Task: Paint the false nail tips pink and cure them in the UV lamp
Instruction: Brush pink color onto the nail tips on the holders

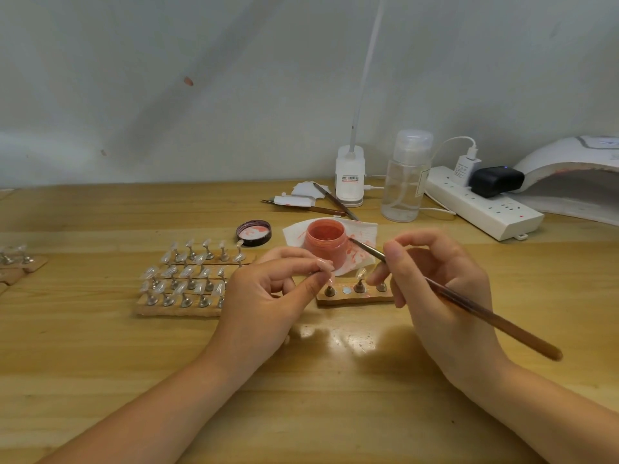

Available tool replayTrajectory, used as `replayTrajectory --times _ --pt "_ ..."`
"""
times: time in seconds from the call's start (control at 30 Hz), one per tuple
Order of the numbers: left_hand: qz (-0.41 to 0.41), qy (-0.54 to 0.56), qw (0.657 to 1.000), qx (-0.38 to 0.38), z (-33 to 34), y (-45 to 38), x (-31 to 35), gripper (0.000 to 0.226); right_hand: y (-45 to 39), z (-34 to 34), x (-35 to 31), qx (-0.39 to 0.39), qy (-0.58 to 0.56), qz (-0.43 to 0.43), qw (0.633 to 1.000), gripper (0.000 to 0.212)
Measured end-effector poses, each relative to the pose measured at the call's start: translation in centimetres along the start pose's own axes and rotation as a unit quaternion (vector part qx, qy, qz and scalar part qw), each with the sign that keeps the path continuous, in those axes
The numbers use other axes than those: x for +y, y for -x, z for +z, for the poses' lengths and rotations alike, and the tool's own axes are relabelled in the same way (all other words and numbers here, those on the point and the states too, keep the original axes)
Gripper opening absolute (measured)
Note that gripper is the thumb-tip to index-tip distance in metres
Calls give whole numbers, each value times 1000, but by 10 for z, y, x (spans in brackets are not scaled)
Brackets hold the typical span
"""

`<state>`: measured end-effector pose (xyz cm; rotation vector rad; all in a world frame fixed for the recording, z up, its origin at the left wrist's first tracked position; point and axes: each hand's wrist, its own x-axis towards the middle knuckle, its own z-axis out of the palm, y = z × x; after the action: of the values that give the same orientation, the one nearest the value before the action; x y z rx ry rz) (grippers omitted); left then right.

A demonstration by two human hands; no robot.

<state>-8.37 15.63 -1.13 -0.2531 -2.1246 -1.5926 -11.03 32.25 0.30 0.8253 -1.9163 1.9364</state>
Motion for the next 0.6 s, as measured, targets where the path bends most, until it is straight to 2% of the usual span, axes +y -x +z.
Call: replayTrajectory --times 0.27,0.47,0.6 --pt "11 -4 1000 -10 2 -1 -1 12 4 0 5 -41 0 -26 999 30" --pt "8 -10 1000 -15 2 0 -1 13 4 5 7 -50 18 -29 998 31" --pt "8 2 1000 -12 2 0 -1 14 7 4 6 -49 -23 -24 998 36"
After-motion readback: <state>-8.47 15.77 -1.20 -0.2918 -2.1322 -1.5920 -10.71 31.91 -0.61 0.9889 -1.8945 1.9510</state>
